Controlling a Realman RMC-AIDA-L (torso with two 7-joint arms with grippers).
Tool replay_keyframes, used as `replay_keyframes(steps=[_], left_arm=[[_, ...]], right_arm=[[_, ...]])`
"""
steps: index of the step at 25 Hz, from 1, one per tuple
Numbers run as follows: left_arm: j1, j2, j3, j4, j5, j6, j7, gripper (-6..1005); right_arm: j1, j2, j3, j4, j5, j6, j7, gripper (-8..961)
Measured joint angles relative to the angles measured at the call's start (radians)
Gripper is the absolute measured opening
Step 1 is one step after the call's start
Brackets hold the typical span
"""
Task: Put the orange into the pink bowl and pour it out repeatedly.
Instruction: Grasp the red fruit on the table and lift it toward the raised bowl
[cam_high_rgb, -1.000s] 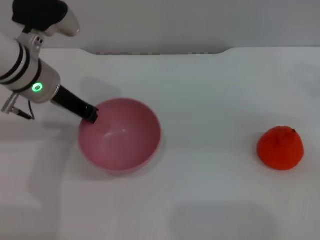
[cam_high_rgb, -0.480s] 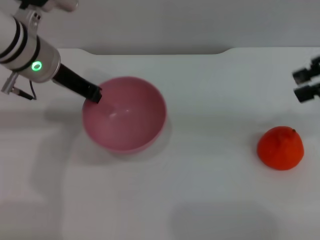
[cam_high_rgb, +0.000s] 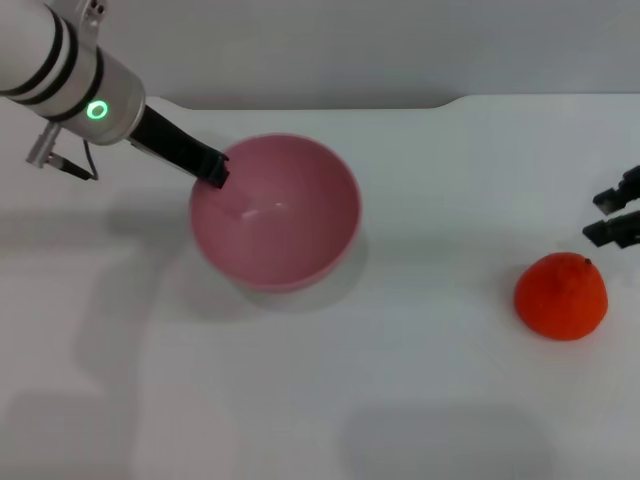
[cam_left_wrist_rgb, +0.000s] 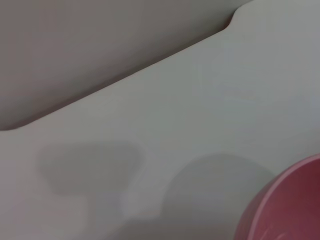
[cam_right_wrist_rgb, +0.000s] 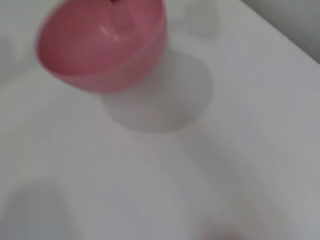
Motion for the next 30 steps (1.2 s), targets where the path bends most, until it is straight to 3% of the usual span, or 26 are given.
replay_keyframes(steps=[1, 2, 7, 10, 21, 30], left_arm=[[-0.003, -0.001, 0.004, -0.001, -0.012, -0.001, -0.002, 42], [-0.003, -0.001, 0.004, -0.001, -0.012, -0.001, -0.002, 42], [-0.007, -0.002, 0.006, -0.001, -0.053, -0.014, -0.003, 42], [-0.013, -0.002, 0.007, -0.002, -0.063, -0.015, -0.003, 42], [-0.037, -0.004, 0.009, -0.004, -0.065, -0.022, -0.003, 42], [-0.039, -0.004, 0.011, -0.013, -0.065, -0.03, -0.003, 42]], right_arm=[[-0.013, 0.022, -0.027, 0.005, -0.036, 0.047, -0.004, 421], [-0.013, 0.022, -0.027, 0.005, -0.036, 0.047, -0.004, 421], [-0.042, 0.08, -0.08, 0.035, -0.119, 0.162, -0.022, 420], [-0.047, 0.1, -0.092, 0.062, -0.151, 0.213, -0.027, 419], [-0.038, 0.115, -0.124, 0.179, -0.165, 0.31, -0.029, 416], [-0.035, 0.116, -0.124, 0.194, -0.16, 0.332, -0.049, 414]])
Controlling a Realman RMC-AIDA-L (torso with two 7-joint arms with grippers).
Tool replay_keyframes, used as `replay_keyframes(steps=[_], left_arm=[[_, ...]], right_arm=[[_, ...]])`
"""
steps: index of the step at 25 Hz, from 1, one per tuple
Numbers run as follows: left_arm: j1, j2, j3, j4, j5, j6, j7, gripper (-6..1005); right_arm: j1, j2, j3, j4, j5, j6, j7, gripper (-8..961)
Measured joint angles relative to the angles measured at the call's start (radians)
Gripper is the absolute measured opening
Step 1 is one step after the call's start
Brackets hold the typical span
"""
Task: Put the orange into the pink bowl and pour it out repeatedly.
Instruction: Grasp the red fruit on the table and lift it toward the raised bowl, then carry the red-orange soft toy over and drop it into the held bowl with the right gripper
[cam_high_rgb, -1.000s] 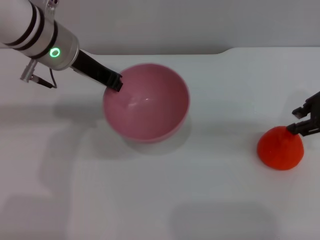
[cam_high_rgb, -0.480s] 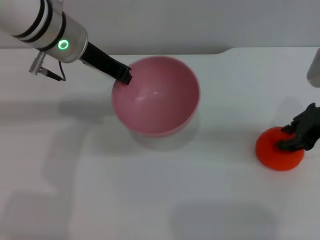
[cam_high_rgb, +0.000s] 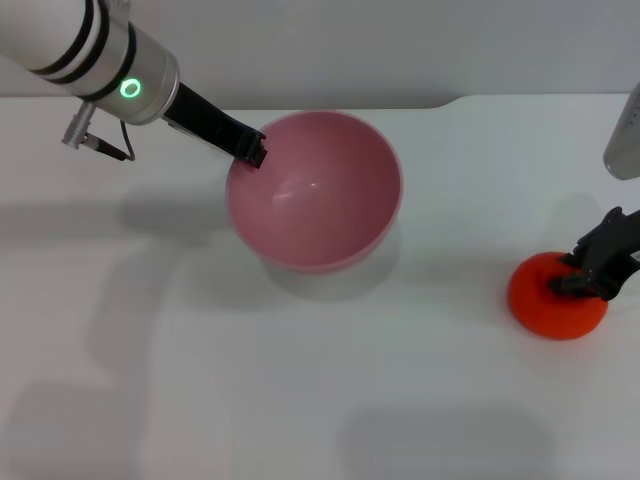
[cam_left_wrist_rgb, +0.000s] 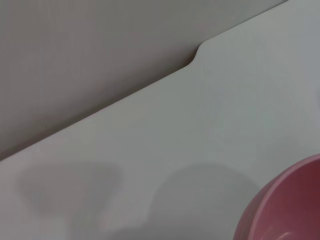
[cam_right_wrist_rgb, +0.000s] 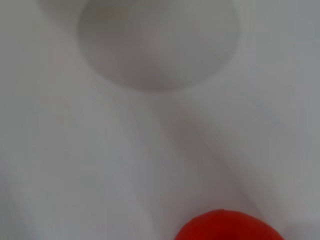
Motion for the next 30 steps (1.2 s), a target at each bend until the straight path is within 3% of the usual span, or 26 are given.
replay_keyframes(steps=[10, 13, 23, 30], left_arm=[[0.004, -0.002, 0.009, -0.001, -0.001, -0.004, 0.0, 43], [0.005, -0.002, 0.009, -0.001, -0.003, -0.004, 0.0, 43], [0.004, -0.002, 0.022, -0.001, -0.013, 0.001, 0.005, 43], [0.005, -0.004, 0.061, -0.001, -0.052, -0.002, 0.001, 43]], right_arm=[[0.0, 0.003, -0.001, -0.008, 0.0, -0.004, -0.013, 137], [-0.008, 0.009, 0.008, -0.048, 0.002, -0.003, -0.012, 136], [-0.056, 0.015, 0.077, -0.475, 0.165, -0.045, 0.105, 123], [-0.052, 0.016, 0.087, -0.669, 0.365, -0.055, 0.125, 113]])
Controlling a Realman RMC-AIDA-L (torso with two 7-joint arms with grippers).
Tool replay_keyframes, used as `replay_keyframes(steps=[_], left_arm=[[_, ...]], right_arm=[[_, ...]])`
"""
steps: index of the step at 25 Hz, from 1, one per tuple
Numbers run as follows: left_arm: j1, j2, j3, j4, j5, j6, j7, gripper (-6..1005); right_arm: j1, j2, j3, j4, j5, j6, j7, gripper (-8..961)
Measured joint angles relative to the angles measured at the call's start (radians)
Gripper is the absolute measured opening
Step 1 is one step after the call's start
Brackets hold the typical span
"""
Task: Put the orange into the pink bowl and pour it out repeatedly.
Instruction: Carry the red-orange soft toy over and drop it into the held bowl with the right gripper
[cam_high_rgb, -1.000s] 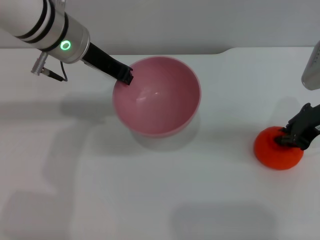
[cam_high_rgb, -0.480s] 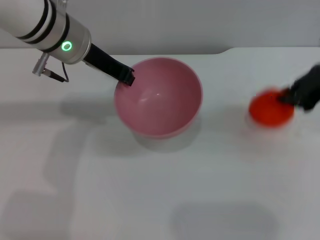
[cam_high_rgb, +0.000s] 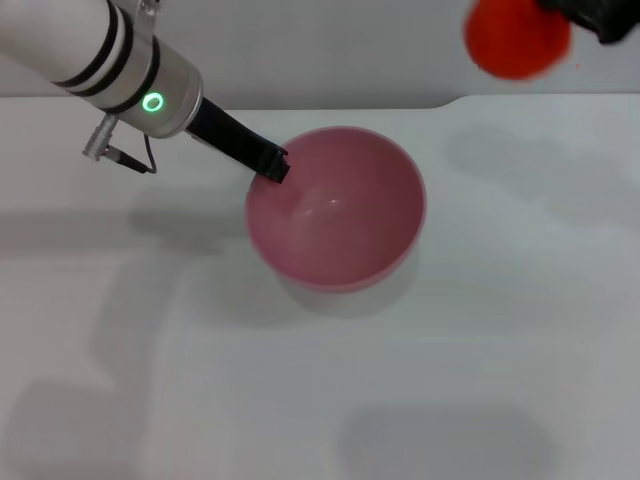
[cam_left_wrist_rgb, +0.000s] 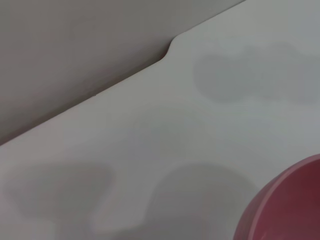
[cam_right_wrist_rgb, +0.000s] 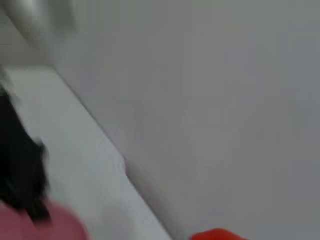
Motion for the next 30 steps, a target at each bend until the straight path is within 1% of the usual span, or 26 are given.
replay_keyframes(steps=[4, 7, 8, 11, 17, 21, 26, 30], left_arm=[[-0.003, -0.001, 0.0, 0.0, -0.008, 0.004, -0.003, 43], [-0.004, -0.001, 0.0, 0.0, -0.015, 0.003, -0.003, 43], [-0.004, -0.001, 0.0, 0.0, -0.017, 0.002, -0.003, 43], [-0.003, -0.001, -0.001, 0.0, -0.024, -0.001, -0.002, 43], [-0.005, -0.001, -0.001, 0.0, -0.03, -0.002, 0.006, 43], [-0.006, 0.0, -0.001, 0.0, -0.032, -0.002, 0.007, 43], [-0.005, 0.002, 0.0, 0.0, -0.032, -0.003, 0.009, 43], [0.0, 0.003, 0.001, 0.0, -0.032, -0.003, 0.01, 43]], right_arm=[[0.006, 0.001, -0.034, -0.043, 0.12, -0.029, 0.0, 101], [0.009, 0.004, -0.081, -0.038, 0.168, -0.046, 0.001, 91], [0.01, 0.005, -0.112, -0.026, 0.176, -0.047, 0.001, 91], [0.015, 0.006, -0.166, 0.016, 0.179, -0.043, 0.0, 91], [0.036, 0.005, -0.226, 0.102, 0.182, -0.026, -0.014, 90], [0.035, 0.003, -0.257, 0.11, 0.178, -0.02, -0.022, 90], [0.029, 0.004, -0.261, 0.105, 0.18, -0.012, -0.033, 90], [0.024, 0.004, -0.251, 0.101, 0.185, -0.007, -0.039, 227]])
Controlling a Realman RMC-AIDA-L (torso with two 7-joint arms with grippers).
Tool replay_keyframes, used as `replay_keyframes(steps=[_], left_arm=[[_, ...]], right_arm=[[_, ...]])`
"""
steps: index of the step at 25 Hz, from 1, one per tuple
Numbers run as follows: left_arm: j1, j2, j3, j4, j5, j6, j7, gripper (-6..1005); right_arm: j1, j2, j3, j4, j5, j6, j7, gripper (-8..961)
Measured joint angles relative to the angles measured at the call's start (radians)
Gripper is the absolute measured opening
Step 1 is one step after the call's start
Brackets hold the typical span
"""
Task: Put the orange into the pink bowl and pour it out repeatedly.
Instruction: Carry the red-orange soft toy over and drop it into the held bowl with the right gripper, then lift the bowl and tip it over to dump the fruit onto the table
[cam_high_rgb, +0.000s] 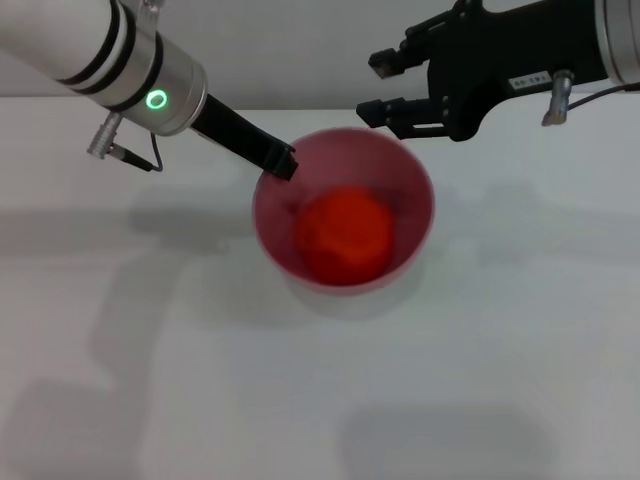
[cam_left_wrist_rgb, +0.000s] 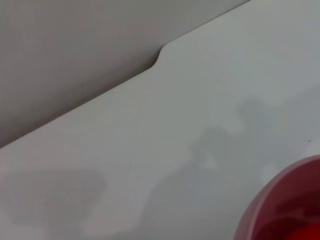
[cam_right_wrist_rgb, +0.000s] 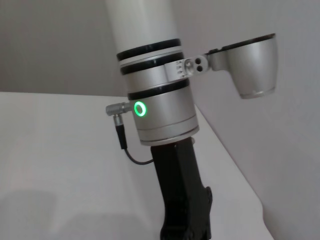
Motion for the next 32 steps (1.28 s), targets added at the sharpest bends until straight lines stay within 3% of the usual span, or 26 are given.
replay_keyframes(steps=[4, 6, 7, 9, 12, 15, 17, 20, 24, 27, 32], left_arm=[[0.002, 0.0, 0.0, 0.0, 0.0, 0.0, 0.0, 43], [0.002, 0.0, 0.0, 0.0, 0.0, -0.002, 0.0, 43], [0.002, 0.0, 0.0, 0.0, 0.001, -0.003, 0.0, 43], [0.002, 0.001, 0.0, 0.002, 0.0, -0.005, 0.005, 43], [0.003, 0.001, 0.0, 0.004, 0.0, -0.008, 0.012, 43], [0.003, 0.001, 0.0, 0.008, 0.0, -0.02, 0.02, 42], [0.003, 0.001, 0.0, 0.009, 0.0, -0.027, 0.024, 42], [0.004, -0.001, 0.0, 0.012, -0.003, -0.082, 0.049, 42], [0.017, -0.003, 0.028, 0.024, -0.027, -0.151, 0.071, 43], [0.053, -0.001, 0.106, 0.078, -0.059, -0.245, 0.096, 43], [0.197, -0.001, 0.313, 0.232, -0.07, -0.52, 0.123, 42]], right_arm=[[-0.026, 0.0, 0.056, -0.015, 0.061, 0.013, -0.041, 399], [-0.052, 0.0, 0.145, -0.012, 0.172, 0.011, -0.091, 491], [-0.068, -0.003, 0.226, 0.009, 0.272, 0.001, -0.134, 491], [-0.09, -0.014, 0.364, 0.08, 0.46, -0.044, -0.21, 491], [-0.125, -0.054, 0.548, 0.293, 0.777, -0.179, -0.362, 491], [-0.176, -0.079, 0.626, 0.484, 0.978, -0.287, -0.517, 491], [-0.215, -0.072, 0.663, 0.551, 1.039, -0.31, -0.636, 491], [-0.263, -0.044, 0.739, 0.647, 1.074, -0.312, -0.875, 491], [-0.272, -0.043, 0.85, 0.833, 1.126, -0.288, -1.116, 491], [-0.275, -0.046, 0.921, 0.897, 1.136, -0.275, -1.161, 491], [-0.294, -0.036, 0.97, 0.917, 1.138, -0.268, -1.165, 491]])
